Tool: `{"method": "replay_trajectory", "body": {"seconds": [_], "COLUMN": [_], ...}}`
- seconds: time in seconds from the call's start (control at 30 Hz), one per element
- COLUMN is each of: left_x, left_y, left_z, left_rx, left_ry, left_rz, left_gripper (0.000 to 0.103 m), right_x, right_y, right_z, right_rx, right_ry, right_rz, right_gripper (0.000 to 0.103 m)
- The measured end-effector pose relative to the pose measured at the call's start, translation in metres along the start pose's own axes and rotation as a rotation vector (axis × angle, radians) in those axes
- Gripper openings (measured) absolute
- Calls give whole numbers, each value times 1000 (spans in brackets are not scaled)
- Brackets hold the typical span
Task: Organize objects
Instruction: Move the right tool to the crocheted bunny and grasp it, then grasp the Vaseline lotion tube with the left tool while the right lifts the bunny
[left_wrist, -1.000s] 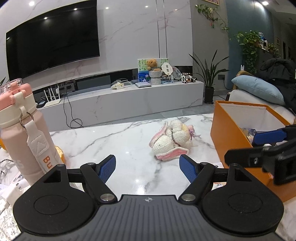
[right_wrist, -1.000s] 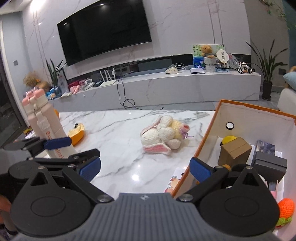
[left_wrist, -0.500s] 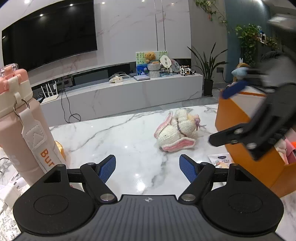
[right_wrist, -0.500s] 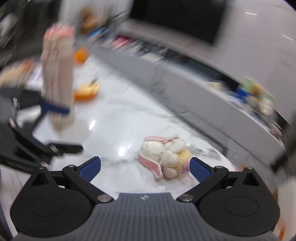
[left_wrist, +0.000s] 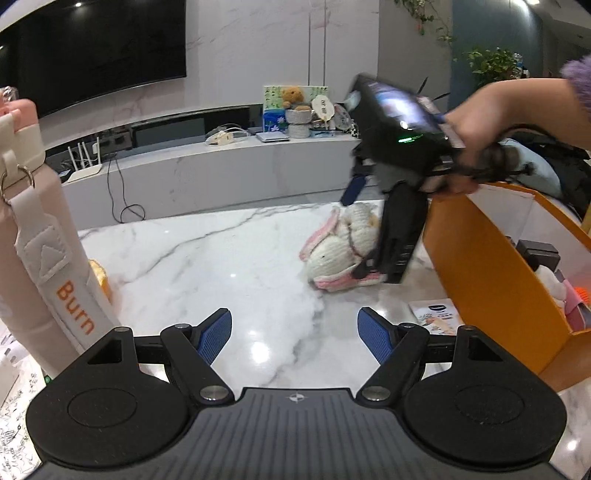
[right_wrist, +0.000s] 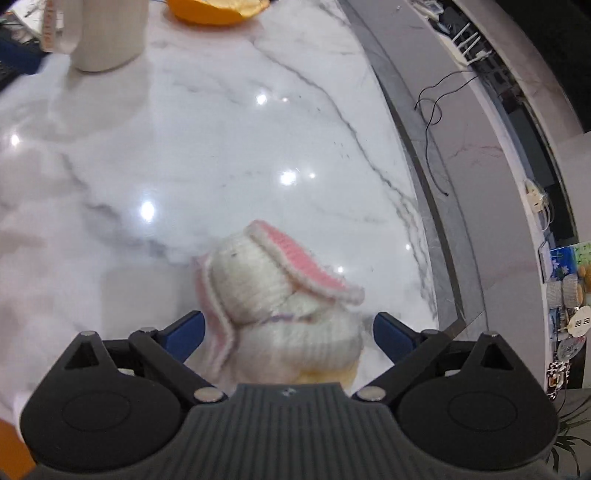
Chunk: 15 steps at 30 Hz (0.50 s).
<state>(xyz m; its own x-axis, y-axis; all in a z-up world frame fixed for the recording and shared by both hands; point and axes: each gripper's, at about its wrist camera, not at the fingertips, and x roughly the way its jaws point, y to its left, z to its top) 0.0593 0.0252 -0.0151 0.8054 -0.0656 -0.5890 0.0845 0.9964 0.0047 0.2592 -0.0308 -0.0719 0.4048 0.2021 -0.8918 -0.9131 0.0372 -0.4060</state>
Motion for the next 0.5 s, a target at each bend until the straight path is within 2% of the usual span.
{"method": "replay_trajectory", "body": {"seconds": [0.1, 0.17, 0.2, 0.33, 0.5], "left_x": [0, 2, 3, 1, 1], "left_y": [-1, -1, -2, -3, 0], "left_z": [-3, -3, -4, -5, -4], "left_rx": [0, -9, -11, -9, -24], "left_ry": [10, 24, 28, 30, 31], "left_rz": [-7, -10, -12, -5, -8], "left_gripper": [89, 89, 89, 89, 89], "right_x": [12, 21, 24, 27, 21], "right_y": [-5, -4, 0, -17, 1], "right_z": [8, 11, 10, 13, 13], "right_rx": [-29, -59, -54, 99, 7], "right_ry": [46, 85, 98, 129, 92], "right_rz": [33, 50, 58, 130, 76], "right_gripper": [93, 85, 84, 77, 69]}}
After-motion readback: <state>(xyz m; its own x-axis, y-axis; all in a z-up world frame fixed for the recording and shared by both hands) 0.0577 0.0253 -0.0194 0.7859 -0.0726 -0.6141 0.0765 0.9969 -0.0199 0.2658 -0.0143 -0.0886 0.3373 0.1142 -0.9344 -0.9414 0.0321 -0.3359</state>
